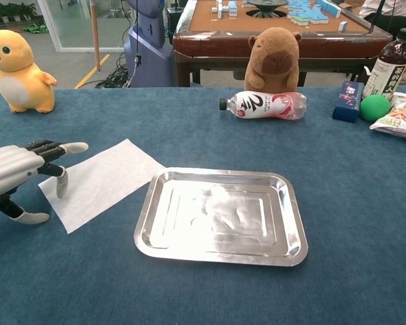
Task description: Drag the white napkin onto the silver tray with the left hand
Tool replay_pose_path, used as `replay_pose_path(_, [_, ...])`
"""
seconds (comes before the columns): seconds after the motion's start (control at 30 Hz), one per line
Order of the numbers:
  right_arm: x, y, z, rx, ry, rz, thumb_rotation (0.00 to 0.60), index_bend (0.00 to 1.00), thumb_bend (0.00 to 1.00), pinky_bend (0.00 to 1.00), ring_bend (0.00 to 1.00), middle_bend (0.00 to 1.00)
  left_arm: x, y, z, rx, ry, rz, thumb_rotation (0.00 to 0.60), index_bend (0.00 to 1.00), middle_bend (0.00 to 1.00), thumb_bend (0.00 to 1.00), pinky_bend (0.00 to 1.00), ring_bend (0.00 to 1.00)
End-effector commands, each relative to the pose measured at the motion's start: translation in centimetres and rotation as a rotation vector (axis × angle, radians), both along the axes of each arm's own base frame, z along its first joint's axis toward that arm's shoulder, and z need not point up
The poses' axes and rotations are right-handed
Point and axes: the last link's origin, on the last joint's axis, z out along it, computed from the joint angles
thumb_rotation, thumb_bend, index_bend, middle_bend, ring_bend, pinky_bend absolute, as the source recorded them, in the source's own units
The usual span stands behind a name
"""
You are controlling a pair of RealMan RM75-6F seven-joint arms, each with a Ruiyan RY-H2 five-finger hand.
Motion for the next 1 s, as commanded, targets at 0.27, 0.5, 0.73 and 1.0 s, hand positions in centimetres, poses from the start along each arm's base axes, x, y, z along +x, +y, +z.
replay_pose_path(0.27, [-0.01,0.0,0.01,0.001,0.0,0.001,0.6,0.53,0.36,0.49,0.32,0.5,0.15,0.23,-0.23,0.009,-0.015,-0.003,0.6,0.51,0.0,0.41,0.04,0.0])
replay_pose_path(0.5, [-0.02,0.0,0.0,0.001,0.001,0.001,0.6,0.53,0.35,0.49,0.32,0.5,0.38,0.42,-0.32,0.017,-0.017,-0.007,0.6,0.51,0.0,0.41,0.05,0.0])
replay_pose_path(0.73, [0.01,-0.01,0.04,-0.001,-0.003,0.002,0.6,0.53,0.36,0.49,0.32,0.5,0.3,0.35,-0.4,0.019,-0.021,-0.001,0.6,0.55,0.0,0.41,0.05,0.0])
replay_pose_path(1.0, [0.06,0.01,0.17,-0.005,-0.013,0.003,0.6,0.53,0.35,0.49,0.32,0.5,0.44,0.02,0.26,0.041,-0.086,-0.008,0.6,0.62,0.0,0.41,0.08,0.0])
